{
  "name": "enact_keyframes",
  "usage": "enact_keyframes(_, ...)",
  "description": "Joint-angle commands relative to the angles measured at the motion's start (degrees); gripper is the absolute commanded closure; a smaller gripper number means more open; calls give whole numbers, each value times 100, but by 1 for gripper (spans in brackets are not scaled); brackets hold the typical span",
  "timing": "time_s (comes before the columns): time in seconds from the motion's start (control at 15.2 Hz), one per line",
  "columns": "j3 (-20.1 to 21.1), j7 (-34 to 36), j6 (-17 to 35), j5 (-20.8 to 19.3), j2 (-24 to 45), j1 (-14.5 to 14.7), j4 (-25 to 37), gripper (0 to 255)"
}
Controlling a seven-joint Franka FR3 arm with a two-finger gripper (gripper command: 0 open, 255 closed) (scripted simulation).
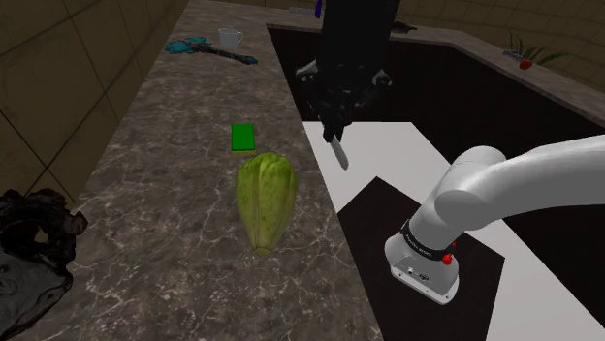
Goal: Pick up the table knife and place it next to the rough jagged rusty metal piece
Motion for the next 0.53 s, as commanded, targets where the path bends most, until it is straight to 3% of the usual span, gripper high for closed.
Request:
enact_keyframes(0.0,296,221,130,33,343,-104,305,255)
enact_keyframes(0.46,1654,1197,623,-295,1879,-654,1615,255)
